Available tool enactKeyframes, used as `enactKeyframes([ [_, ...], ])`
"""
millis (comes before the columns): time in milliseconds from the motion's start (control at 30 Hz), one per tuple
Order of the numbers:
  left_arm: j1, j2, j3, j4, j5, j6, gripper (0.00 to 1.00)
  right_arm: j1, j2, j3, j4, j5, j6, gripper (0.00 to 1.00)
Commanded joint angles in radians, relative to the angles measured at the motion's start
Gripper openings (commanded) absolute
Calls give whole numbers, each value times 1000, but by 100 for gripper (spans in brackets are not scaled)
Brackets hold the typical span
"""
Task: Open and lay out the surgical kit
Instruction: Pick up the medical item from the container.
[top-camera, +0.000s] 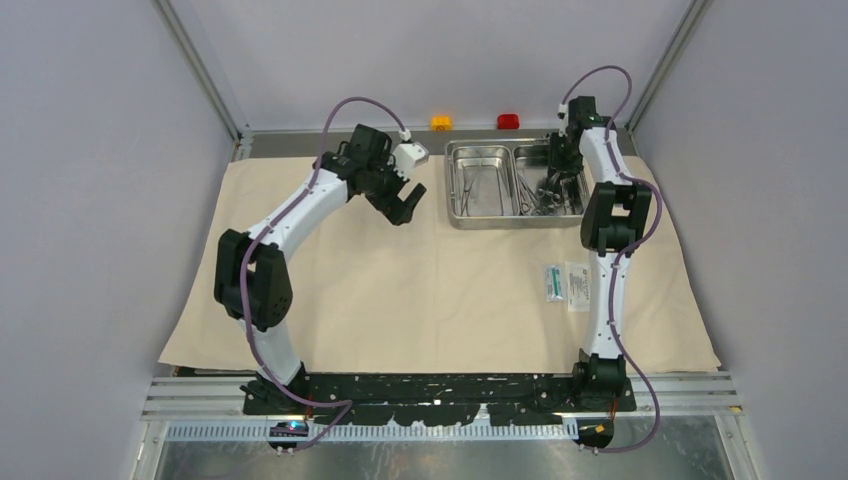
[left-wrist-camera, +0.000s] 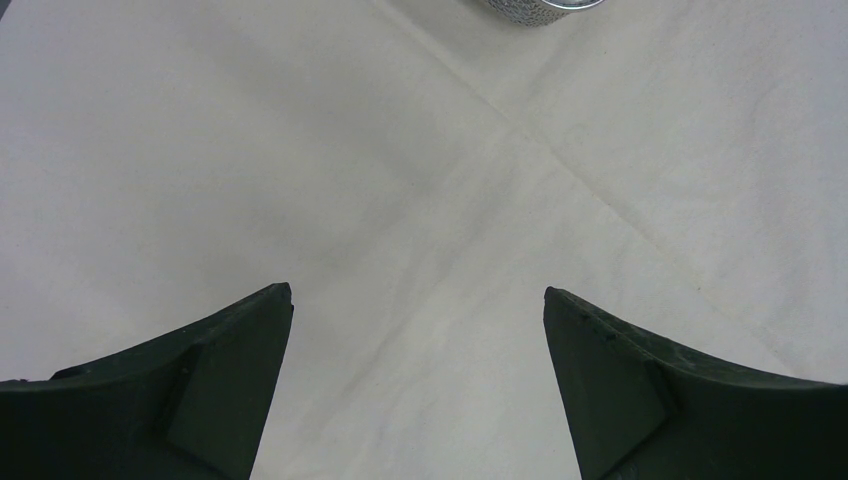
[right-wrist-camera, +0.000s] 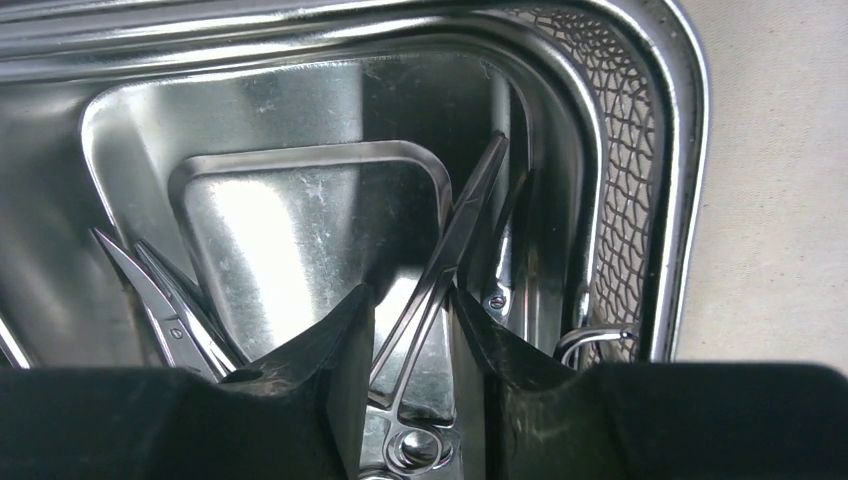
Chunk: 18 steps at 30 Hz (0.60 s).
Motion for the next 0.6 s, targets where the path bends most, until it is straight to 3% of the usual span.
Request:
enactKeyframes([
  [0,-7,5,23,-2,-9,14,100,-5,23,39,-21,-27,9,37],
  [567,-16,28,48,-19,-26,26,100,42,66,100,12,-25,-42,24],
])
